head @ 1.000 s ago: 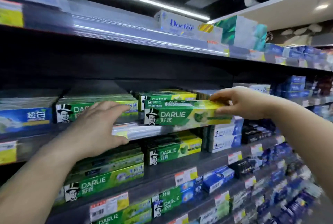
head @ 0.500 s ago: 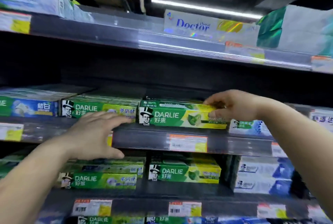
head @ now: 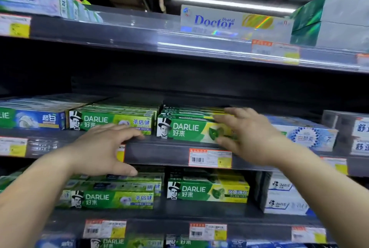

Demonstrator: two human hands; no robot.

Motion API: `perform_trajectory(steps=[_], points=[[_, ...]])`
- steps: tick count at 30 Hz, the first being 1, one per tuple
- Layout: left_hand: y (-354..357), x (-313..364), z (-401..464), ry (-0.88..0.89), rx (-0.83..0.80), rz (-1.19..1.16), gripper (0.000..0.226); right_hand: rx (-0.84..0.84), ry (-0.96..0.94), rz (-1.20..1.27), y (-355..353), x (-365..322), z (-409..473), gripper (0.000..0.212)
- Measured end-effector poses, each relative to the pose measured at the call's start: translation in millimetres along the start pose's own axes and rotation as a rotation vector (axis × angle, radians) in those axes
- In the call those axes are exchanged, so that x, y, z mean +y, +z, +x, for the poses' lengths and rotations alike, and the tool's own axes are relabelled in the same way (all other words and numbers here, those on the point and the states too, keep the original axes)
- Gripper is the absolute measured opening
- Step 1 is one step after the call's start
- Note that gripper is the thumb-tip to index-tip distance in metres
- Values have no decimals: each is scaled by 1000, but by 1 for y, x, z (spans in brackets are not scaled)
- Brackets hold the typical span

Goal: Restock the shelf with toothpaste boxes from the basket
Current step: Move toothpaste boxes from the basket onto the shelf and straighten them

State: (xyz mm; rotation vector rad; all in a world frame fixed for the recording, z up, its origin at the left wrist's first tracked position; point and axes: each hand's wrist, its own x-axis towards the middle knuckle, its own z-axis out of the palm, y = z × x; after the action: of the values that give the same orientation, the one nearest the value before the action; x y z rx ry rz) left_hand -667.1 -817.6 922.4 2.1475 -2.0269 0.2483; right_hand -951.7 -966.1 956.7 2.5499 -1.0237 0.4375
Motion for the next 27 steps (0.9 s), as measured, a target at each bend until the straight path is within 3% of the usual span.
perform_trajectory(steps=[3,5,8,12,27], points=[[-1,-1,1,11,-8,-15,104,20,7,51,11,-8,-18,65],[-2,1,3,-2,-5,-29,104,126,37,59,17,1,-25,68],[3,13,10,-12,70,-39,103,261,113,5,28,19,-28,56],[13,32,21,-29,182,42,96,291,185,-30,33,30,-27,62],[0,52,42,-110,255,171,99,325,196,-110,47,41,-8,85]])
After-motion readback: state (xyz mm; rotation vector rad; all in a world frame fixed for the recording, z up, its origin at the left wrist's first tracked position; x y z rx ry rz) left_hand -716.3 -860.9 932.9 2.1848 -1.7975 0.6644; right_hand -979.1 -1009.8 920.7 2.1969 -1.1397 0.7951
